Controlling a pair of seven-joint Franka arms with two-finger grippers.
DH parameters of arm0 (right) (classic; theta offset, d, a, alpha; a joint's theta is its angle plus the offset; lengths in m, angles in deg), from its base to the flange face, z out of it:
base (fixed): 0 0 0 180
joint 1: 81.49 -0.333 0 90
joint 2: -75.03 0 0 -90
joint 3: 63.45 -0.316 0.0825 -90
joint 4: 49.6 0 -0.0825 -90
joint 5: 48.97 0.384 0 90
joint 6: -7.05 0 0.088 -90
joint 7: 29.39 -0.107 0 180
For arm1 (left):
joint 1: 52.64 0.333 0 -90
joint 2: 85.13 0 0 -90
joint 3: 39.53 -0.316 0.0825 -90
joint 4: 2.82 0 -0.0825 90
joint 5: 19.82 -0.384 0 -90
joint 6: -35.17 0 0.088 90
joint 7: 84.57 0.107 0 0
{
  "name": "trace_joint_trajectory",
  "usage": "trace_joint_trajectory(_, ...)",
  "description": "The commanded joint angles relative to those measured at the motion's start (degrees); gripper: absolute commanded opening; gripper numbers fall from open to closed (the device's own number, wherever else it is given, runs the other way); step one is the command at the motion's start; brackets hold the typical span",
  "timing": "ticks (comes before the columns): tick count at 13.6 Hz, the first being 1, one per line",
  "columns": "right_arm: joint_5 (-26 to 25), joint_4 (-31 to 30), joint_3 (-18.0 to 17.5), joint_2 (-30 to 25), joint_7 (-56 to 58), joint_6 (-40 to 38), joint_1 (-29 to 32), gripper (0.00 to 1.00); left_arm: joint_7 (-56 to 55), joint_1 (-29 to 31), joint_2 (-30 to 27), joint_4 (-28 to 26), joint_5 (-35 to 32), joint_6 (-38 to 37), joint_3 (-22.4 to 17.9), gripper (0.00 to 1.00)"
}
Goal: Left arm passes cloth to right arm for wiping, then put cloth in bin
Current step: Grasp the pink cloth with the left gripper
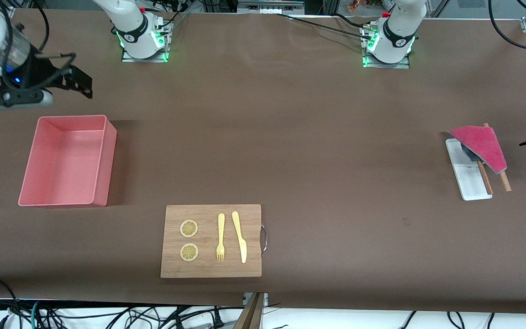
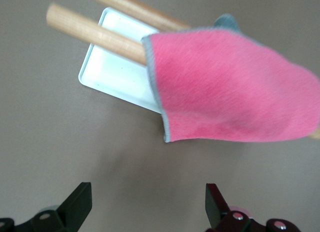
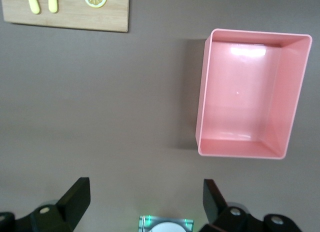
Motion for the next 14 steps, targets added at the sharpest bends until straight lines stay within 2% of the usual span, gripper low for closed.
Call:
trace_joint_trajectory(1,-3.2,1.8,-1.4,1.4,0.1,-2.8,-2.3,1.00,8.8,3.5,7.6,5.8,10.0,-1.1,0.7,1.00)
trace_joint_trajectory(3,-2.8,1.7,-1.7,1.7,1.5,-3.9,-2.7,1.00,12.0,4.9,9.9,5.5,14.5,-3.5,0.8,1.00)
trace_joint_trajectory(6,-2.1,1.9,-2.0,1.8,12.6,-3.2,-4.0,1.00,13.0,6.4,12.8,5.4,19.1,-11.2,0.8,0.97)
trace_joint_trajectory(7,-0.2,1.9,-2.0,1.9,15.3,-3.2,-4.4,1.00,13.2,6.5,13.0,5.4,19.7,-13.3,0.8,0.86)
trace_joint_trajectory(8,2.1,1.9,-1.9,1.9,16.5,-2.8,-4.4,1.00,13.8,6.5,12.9,5.5,19.7,-14.1,0.8,0.58)
trace_joint_trajectory(10,6.3,1.9,-1.8,2.4,18.3,-2.1,-3.9,1.00,15.6,6.5,12.9,5.6,19.6,-14.2,0.8,0.11)
trace_joint_trajectory(11,7.6,1.8,-1.4,3.8,22.3,-1.1,-3.8,1.00,16.2,6.5,12.8,5.8,19.1,-14.2,0.8,0.00)
trace_joint_trajectory(14,12.6,1.5,-1.3,7.5,38.2,0.3,-2.2,1.00,17.7,6.4,12.2,6.2,18.8,-14.2,0.7,0.00)
